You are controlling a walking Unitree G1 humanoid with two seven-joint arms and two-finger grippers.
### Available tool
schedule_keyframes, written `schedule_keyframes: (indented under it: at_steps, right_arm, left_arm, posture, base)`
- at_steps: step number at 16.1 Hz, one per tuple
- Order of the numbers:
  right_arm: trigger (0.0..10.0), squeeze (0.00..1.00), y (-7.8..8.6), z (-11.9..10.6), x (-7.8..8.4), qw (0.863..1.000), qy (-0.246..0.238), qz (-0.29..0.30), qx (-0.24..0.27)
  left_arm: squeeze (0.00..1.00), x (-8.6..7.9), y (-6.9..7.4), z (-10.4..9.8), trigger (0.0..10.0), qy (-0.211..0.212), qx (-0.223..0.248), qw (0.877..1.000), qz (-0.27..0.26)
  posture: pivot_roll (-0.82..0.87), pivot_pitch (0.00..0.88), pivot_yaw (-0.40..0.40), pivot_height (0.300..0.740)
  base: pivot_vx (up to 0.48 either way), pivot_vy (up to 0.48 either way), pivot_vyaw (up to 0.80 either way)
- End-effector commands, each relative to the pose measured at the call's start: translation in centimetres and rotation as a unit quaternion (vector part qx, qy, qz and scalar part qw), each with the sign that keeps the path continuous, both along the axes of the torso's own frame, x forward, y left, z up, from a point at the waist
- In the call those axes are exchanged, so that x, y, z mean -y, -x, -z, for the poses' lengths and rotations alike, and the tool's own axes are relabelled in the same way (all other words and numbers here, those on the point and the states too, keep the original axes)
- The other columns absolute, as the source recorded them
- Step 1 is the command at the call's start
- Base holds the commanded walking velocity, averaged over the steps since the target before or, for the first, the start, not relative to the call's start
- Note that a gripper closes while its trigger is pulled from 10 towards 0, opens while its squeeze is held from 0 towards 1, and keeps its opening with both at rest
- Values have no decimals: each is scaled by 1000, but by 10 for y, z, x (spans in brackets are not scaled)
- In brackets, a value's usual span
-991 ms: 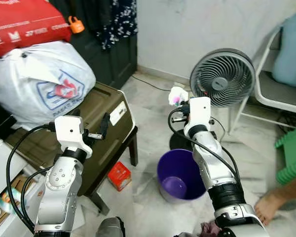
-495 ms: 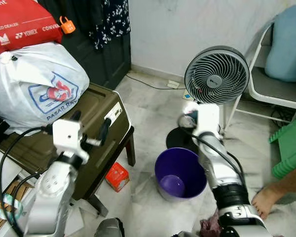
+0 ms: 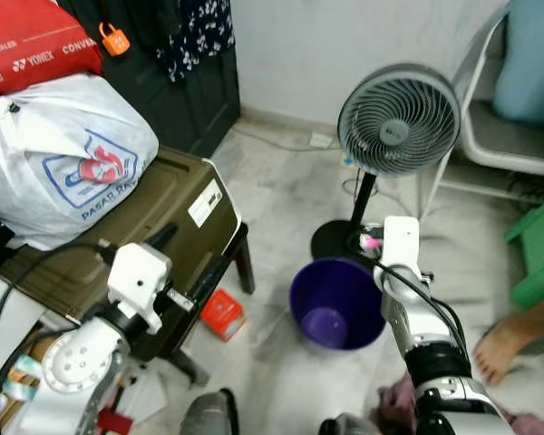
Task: Clean up the room
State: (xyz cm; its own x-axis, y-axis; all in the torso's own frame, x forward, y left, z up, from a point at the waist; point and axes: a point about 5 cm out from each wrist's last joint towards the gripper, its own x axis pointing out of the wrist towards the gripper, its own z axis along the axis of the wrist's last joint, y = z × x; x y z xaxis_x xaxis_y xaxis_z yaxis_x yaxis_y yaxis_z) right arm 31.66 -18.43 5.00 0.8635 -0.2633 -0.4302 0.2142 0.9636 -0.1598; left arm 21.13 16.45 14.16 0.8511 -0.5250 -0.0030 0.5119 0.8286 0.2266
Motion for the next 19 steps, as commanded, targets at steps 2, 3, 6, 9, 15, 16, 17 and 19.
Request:
schedule_keyframes:
  at_steps: [2,3,6,9,15,16,17,19]
  right_arm:
    - [10000,0,2,8,1,1000,-9,14,-9]
    - [10000,0,4,13,3,1000,-7,25,-13]
    - [10000,0,0,10,13,999,19,45,5]
    - [10000,0,-17,-12,16,997,33,48,58]
    - [10000,0,-34,-22,-18,997,13,7,80]
    - [10000,0,-33,-20,-20,997,12,6,76]
    - [10000,0,-32,-18,-21,997,9,7,74]
    - [10000,769,-32,-17,-21,997,8,7,73]
  left_arm:
    - [0,-6,1,-10,10000,-6,-1,1000,-10]
    - [0,-8,4,-15,10000,-6,-1,1000,-19]
    - [0,-8,17,-21,10000,-11,-10,1000,-18]
    - [0,-12,20,-21,10000,-20,-17,999,-19]
    - [0,-10,19,-23,10000,-22,-23,999,-28]
    - [0,-10,20,-23,10000,-22,-24,999,-31]
    - [0,-10,20,-23,10000,-22,-23,999,-34]
    - [0,-12,20,-22,10000,-23,-24,999,-41]
  posture:
    - [224,206,120,740]
    - [252,223,141,740]
    - [303,246,183,740]
    - [312,251,201,740]
    - [320,243,184,740]
    - [323,242,182,740]
    - [325,242,180,740]
    - [324,241,179,740]
  base:
    - [0,0,0]
    - [0,0,0]
    - [0,0,0]
    - [0,0,0]
    - [0,0,0]
    - [0,0,0]
    - [0,0,0]
    - [0,0,0]
